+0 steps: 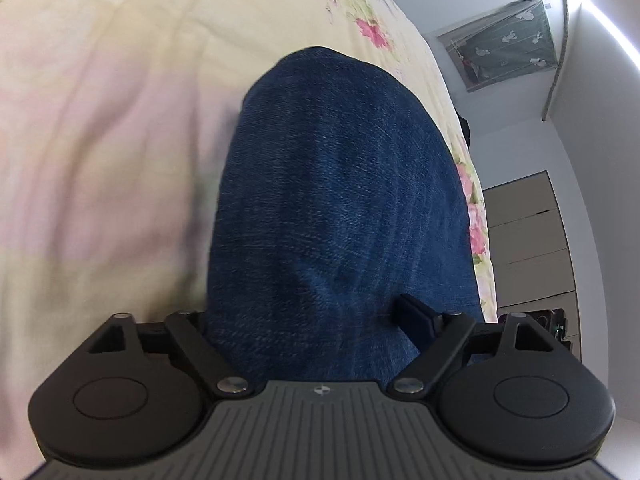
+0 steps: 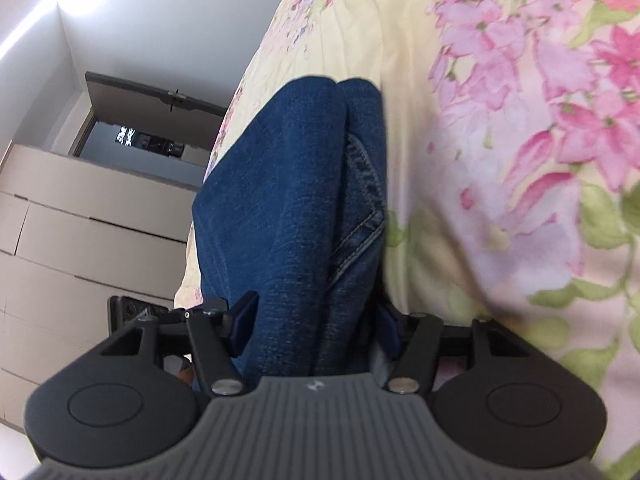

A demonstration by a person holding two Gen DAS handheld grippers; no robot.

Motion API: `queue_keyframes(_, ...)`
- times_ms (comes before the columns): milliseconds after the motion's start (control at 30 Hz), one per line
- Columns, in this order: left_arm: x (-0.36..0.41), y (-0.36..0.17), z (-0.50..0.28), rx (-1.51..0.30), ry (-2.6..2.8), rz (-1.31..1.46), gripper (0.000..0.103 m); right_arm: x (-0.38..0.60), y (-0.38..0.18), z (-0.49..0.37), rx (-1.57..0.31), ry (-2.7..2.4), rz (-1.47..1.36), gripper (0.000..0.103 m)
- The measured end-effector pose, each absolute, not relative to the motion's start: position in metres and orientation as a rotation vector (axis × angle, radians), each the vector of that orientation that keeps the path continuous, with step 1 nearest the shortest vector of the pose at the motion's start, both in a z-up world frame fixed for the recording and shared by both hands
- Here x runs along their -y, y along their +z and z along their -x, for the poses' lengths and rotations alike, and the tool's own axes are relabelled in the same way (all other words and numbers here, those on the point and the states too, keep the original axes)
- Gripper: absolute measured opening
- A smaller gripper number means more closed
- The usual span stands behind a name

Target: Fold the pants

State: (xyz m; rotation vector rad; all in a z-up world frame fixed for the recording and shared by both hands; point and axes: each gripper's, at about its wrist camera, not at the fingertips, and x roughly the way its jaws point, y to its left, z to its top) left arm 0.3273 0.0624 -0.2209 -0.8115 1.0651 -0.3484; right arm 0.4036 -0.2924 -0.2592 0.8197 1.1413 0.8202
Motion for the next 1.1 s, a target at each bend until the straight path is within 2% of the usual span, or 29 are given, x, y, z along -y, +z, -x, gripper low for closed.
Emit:
queue_keyframes(67, -0.059, -0.218, -0.328, -1.058, -0.341, 0.791, 0.097, 0.289, -0.259, -0.404, -1.129, 0.832, -0.813, 0.055)
queue_keyframes(100, -0.057, -0.215, -0.327, -1.046, -0.342, 0.776, 0.089, 0.287, -0.259, -0.404, -1.125, 0.837, -0.827, 0.052)
queue_keyframes(233, -0.056, -0.202, -0.314, -1.0, -0.356, 0.747, 0.061, 0.292, -0.251, -0.399, -1.083, 0.87, -0.827, 0.032)
queue_keyframes(333, -0.055, -0.185, -0.303, -0.973, -0.367, 0.736, 0.054, 0.286, -0.237, -0.389, -1.042, 0.892, -0.833, 0.026)
queue_keyframes(567, -0.053, -0.137, -0.243, -0.928, -0.355, 0.66, 0.054, 0.29, -0.197, -0.325, -0.97, 0.905, -0.923, 0.026)
queue_keyframes(733, -0.056, -0.112, -0.19, -0.924, -0.295, 0.625, 0.054, 0.276, -0.173, -0.266, -0.986, 0.897, -0.976, 0.026)
queue_keyframes(933, -0.075, -0.099, -0.126, -0.893, -0.287, 0.691, 0.054, 0.256, -0.12, -0.207, -1.016, 0.909, -0.871, 0.026)
queue_keyframes(1100, -0.094, -0.098, -0.089, -0.878, -0.289, 0.717, 0.054, 0.23, -0.099, -0.165, -1.056, 0.923, -0.782, 0.026)
